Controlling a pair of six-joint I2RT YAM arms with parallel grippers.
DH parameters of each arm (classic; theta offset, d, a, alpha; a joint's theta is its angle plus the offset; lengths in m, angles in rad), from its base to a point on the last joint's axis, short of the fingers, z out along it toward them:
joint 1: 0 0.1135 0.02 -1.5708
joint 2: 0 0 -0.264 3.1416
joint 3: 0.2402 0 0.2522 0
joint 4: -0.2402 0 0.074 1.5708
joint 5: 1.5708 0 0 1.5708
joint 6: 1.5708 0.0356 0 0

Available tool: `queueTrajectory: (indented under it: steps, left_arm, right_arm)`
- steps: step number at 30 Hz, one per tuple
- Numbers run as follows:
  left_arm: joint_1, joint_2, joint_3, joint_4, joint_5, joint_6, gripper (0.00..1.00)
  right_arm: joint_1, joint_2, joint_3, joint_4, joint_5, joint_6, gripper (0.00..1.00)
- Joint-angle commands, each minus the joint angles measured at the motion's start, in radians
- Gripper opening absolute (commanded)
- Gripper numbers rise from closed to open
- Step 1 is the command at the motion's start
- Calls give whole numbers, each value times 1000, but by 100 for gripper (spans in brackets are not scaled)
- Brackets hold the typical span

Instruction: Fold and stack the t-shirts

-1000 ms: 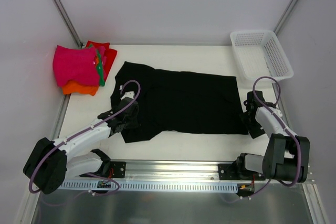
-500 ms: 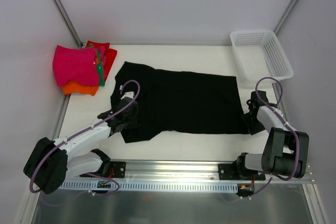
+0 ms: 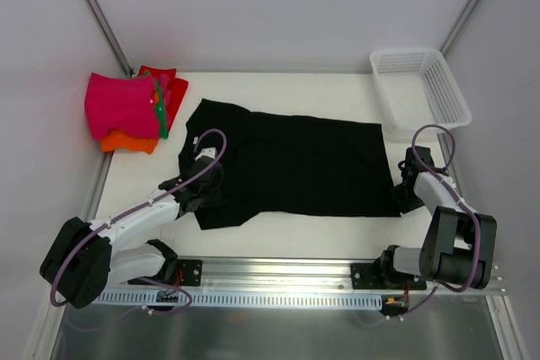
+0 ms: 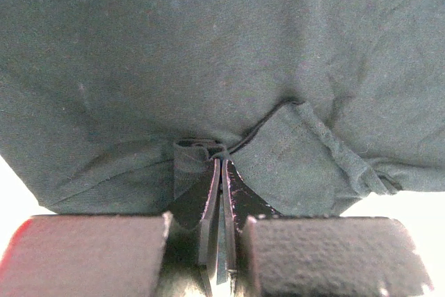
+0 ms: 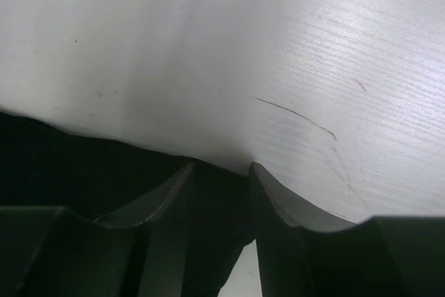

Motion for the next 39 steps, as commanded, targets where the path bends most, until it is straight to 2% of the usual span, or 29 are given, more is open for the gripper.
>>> queueTrajectory:
  steps: [1, 3, 6, 19, 31, 39]
  left_arm:
    - [13, 11, 12, 9, -6, 9, 0]
    - [13, 15, 16, 7, -8, 12, 0]
    - [13, 25, 20, 9, -8, 13, 0]
    - [12, 35, 25, 10, -5, 18, 0]
    - [13, 20, 13, 10, -5, 10, 0]
    - [13, 20, 14, 12, -2, 12, 0]
  right_arm:
    - [-11, -11, -55, -16, -65, -23, 42]
    - [-10, -34, -56, -21, -67, -32, 51]
    - [-11, -75, -47, -59, -56, -39, 54]
    - [-11, -241, -72, -190, -53, -55, 54]
    - [-10, -59, -56, -79, -102, -56, 53]
    - [-10, -5, -55, -38, -102, -55, 51]
